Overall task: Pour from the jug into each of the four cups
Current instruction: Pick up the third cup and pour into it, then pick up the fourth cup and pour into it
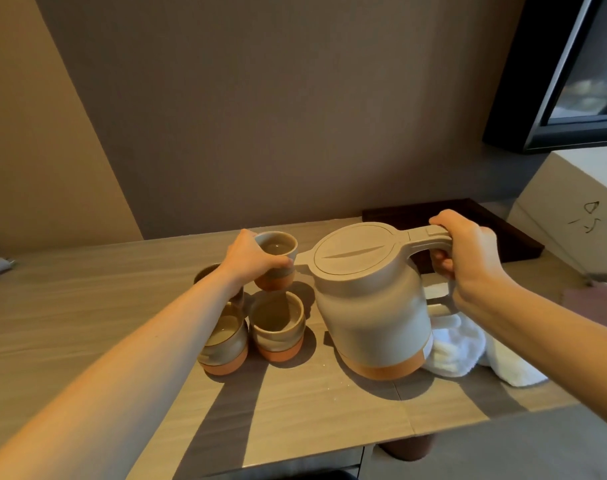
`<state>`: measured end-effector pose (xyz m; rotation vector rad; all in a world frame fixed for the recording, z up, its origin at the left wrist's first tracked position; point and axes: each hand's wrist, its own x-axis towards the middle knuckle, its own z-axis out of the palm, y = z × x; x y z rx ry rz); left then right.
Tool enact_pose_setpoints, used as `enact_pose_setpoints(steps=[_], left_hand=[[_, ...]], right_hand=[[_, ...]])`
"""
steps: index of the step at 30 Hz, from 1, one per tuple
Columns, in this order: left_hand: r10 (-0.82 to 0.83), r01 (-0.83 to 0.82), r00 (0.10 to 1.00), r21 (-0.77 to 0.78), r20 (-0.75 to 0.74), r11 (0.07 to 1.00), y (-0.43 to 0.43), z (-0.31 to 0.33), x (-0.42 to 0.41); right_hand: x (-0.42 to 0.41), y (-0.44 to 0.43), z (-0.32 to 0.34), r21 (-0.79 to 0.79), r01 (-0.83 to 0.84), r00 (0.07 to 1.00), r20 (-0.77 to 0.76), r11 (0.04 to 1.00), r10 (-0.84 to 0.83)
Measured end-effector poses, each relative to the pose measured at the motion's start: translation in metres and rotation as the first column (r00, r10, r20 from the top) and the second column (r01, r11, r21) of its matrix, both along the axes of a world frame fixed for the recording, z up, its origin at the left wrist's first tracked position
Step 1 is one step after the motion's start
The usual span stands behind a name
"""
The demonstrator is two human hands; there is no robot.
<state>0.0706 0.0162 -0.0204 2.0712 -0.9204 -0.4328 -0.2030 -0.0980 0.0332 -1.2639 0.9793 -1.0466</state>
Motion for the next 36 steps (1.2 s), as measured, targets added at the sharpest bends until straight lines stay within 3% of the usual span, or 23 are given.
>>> enact_pose_setpoints(steps=[14,23,36], left_hand=[[-0.001,-0.024,0.997,0.324,0.076,0.946,-0.014,-0.015,0.001],[-0.059,0.005,0.99,0.399,0.125,0.917,-0.01,-0.006,-0.004],[-0.087,-0.067,0.941,0.433,0.326,0.899,-0.008,0.022,-0.02]], right_hand=[[0.013,-0.003,-0.009,-0.009,-0.009,0.999,-0.031,1.0,0.009],[0.015,0.0,-0.009,-0.028,-0.019,0.999,-0.044,0.999,0.018],[0.015,0.005,-0.009,-0.032,-0.017,0.998,-0.053,0.999,0.015]])
